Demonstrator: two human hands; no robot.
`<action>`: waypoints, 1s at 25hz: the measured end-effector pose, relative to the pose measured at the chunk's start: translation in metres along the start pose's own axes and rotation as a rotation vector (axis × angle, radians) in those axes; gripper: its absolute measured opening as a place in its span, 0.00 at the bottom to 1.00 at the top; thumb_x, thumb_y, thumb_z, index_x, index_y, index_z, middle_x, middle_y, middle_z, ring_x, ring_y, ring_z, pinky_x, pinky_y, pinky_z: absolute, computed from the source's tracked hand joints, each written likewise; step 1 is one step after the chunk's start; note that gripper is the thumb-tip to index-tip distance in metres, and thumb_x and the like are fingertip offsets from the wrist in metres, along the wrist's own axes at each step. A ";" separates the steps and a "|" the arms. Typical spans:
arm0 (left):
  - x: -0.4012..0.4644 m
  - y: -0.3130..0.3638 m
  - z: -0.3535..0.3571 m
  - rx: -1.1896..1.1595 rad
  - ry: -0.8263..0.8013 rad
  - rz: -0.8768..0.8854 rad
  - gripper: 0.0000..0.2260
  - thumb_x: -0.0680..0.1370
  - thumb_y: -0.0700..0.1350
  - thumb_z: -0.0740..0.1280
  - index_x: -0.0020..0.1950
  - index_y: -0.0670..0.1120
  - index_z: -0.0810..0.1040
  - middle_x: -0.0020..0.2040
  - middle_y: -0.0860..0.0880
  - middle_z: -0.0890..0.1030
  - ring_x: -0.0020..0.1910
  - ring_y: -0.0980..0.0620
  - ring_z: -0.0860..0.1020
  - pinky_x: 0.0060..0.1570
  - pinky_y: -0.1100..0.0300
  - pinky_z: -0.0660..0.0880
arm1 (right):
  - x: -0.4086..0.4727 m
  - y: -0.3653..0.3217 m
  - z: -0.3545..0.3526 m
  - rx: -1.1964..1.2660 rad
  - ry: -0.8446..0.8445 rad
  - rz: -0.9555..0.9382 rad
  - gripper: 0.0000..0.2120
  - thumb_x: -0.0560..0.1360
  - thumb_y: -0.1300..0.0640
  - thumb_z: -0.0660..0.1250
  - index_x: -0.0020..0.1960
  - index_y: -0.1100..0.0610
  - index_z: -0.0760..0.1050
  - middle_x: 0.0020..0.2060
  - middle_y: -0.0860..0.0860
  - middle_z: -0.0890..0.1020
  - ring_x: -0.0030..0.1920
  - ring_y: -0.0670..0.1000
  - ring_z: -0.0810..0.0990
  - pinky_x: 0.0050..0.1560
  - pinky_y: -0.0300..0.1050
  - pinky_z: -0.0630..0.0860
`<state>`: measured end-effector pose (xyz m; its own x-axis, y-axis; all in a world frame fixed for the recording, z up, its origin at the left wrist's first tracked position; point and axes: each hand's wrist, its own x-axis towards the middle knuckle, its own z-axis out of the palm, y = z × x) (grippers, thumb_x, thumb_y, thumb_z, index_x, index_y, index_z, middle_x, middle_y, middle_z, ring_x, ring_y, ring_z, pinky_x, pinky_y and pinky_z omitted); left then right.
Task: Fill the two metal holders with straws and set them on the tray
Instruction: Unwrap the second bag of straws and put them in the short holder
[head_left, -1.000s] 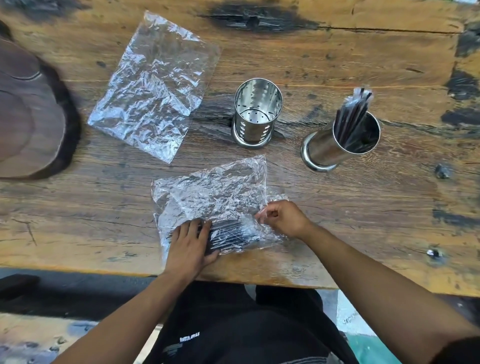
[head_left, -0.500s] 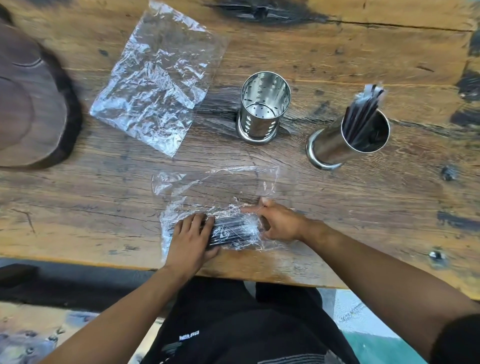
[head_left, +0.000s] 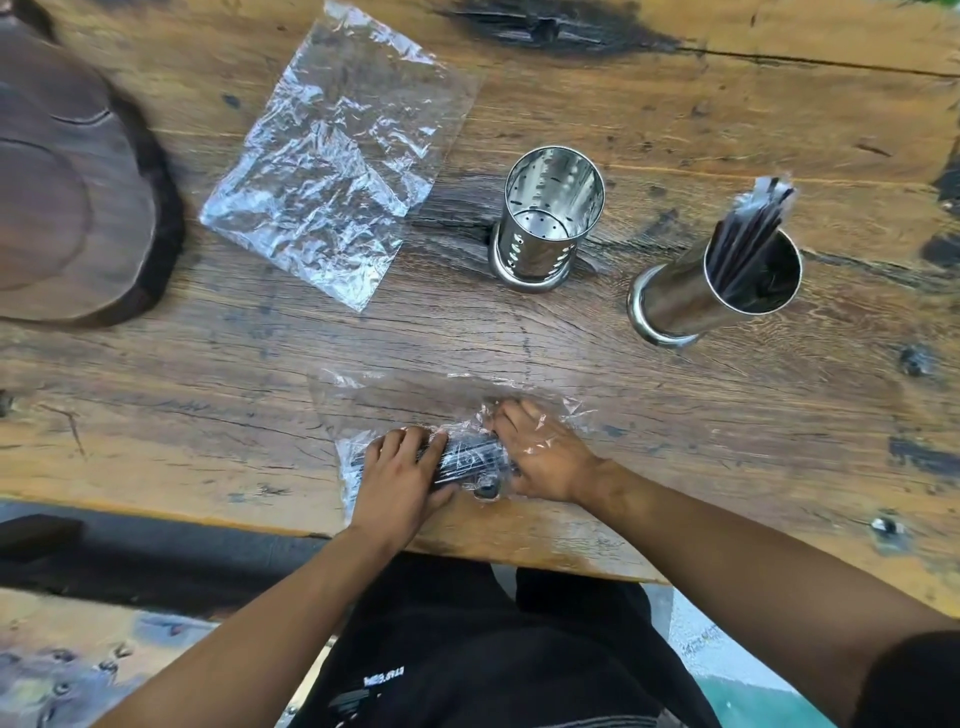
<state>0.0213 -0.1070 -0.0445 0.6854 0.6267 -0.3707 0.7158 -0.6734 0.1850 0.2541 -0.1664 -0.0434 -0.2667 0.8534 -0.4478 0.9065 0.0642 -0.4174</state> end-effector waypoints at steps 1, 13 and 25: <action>0.002 0.000 -0.001 -0.011 0.008 0.012 0.29 0.71 0.61 0.74 0.68 0.47 0.77 0.57 0.46 0.78 0.55 0.42 0.76 0.54 0.46 0.73 | 0.002 -0.001 0.001 -0.009 -0.014 0.014 0.31 0.74 0.45 0.71 0.69 0.61 0.67 0.63 0.58 0.71 0.64 0.57 0.69 0.68 0.54 0.70; 0.006 -0.001 0.003 -0.018 0.018 0.020 0.33 0.74 0.66 0.67 0.73 0.47 0.72 0.67 0.41 0.74 0.67 0.39 0.73 0.67 0.42 0.69 | 0.003 -0.017 -0.017 -0.008 -0.160 0.153 0.29 0.78 0.50 0.69 0.73 0.62 0.66 0.68 0.59 0.74 0.67 0.60 0.75 0.66 0.54 0.73; 0.005 -0.009 0.002 -0.023 -0.082 0.038 0.40 0.77 0.71 0.51 0.82 0.46 0.55 0.80 0.42 0.61 0.81 0.43 0.56 0.80 0.46 0.50 | 0.010 -0.004 -0.023 0.040 -0.253 0.175 0.11 0.76 0.54 0.71 0.54 0.58 0.75 0.42 0.52 0.77 0.42 0.52 0.75 0.41 0.44 0.69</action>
<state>0.0174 -0.0987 -0.0498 0.6993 0.5665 -0.4361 0.6933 -0.6861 0.2205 0.2557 -0.1461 -0.0282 -0.1851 0.6937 -0.6961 0.9336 -0.0971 -0.3450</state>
